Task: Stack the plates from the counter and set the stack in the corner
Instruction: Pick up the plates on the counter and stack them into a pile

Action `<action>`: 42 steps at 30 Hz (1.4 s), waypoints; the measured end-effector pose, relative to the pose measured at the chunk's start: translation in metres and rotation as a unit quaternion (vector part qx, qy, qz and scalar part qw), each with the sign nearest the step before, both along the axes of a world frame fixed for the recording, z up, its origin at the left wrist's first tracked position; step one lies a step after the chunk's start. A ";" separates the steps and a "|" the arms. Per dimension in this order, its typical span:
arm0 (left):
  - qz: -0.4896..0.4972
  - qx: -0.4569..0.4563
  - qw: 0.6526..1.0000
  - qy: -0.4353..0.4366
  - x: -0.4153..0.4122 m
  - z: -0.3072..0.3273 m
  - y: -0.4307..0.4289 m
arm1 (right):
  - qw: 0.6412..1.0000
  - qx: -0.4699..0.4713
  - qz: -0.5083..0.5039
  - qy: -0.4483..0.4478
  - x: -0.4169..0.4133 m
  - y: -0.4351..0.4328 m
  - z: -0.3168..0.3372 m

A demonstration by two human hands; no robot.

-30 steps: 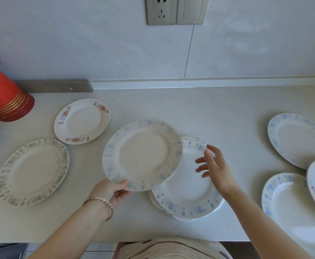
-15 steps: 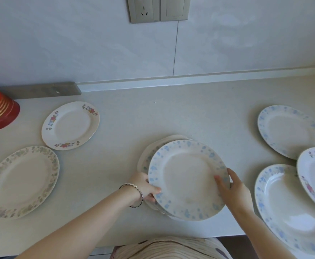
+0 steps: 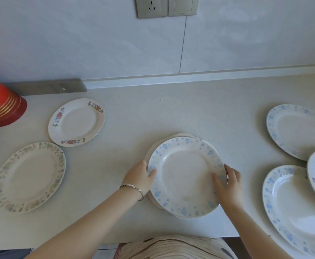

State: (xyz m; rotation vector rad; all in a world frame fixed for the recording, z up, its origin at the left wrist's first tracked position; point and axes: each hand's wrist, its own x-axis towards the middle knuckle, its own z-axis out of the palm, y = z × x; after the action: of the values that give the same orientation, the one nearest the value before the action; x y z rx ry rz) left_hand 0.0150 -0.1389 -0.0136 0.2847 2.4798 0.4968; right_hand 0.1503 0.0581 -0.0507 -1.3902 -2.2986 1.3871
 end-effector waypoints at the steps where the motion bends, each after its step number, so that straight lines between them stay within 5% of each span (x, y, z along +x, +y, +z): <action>1: 0.066 0.065 0.996 -0.009 0.002 -0.002 0.002 | 0.998 -0.045 -0.028 0.031 -0.003 -0.003 0.000; 5: 0.289 0.297 0.894 -0.171 0.015 0.002 0.021 | 0.983 -0.133 -0.099 0.074 -0.012 -0.011 0.000; 9: 0.387 0.398 0.798 -0.235 0.019 -0.004 0.024 | 0.986 -0.114 -0.103 0.057 -0.016 -0.011 -0.001; 11: 0.390 0.399 0.794 -0.242 0.018 -0.012 0.020 | 0.988 -0.110 -0.100 0.051 -0.017 -0.011 -0.001; 15: 0.298 0.332 0.868 -0.220 0.018 -0.010 0.013 | 0.992 -0.093 -0.080 0.021 -0.017 -0.007 -0.001; 19: 0.309 0.305 0.895 -0.102 -0.014 -0.013 -0.011 | 0.995 0.085 0.021 -0.043 -0.032 -0.009 0.014; 21: 0.429 0.336 0.832 -0.102 -0.048 -0.018 -0.038 | 0.984 0.146 0.100 -0.004 -0.049 -0.019 0.028; 24: 0.595 0.375 0.696 -0.145 -0.101 -0.028 -0.089 | 0.955 0.117 0.273 -0.005 -0.086 -0.039 0.046; 27: 0.635 0.402 0.644 -0.144 -0.144 -0.037 -0.126 | 0.922 0.088 0.377 -0.035 -0.120 -0.058 0.054; 32: 0.663 0.470 0.563 -0.148 -0.185 -0.043 -0.144 | 0.918 0.069 0.387 -0.045 -0.154 -0.077 0.054; 35: 0.660 0.497 0.541 -0.160 -0.197 -0.054 -0.149 | 0.922 0.056 0.380 -0.046 -0.159 -0.081 0.051; 42: 0.652 0.475 0.571 -0.155 -0.180 -0.012 -0.130 | 0.931 0.031 0.363 -0.037 -0.151 -0.077 0.047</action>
State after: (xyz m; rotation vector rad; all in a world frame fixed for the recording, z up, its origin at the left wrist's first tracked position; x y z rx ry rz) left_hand -0.1650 -0.2690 -0.0255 -1.2586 1.3499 2.1869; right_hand -0.0010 -0.0191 -0.0035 -0.5691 -3.0399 1.3929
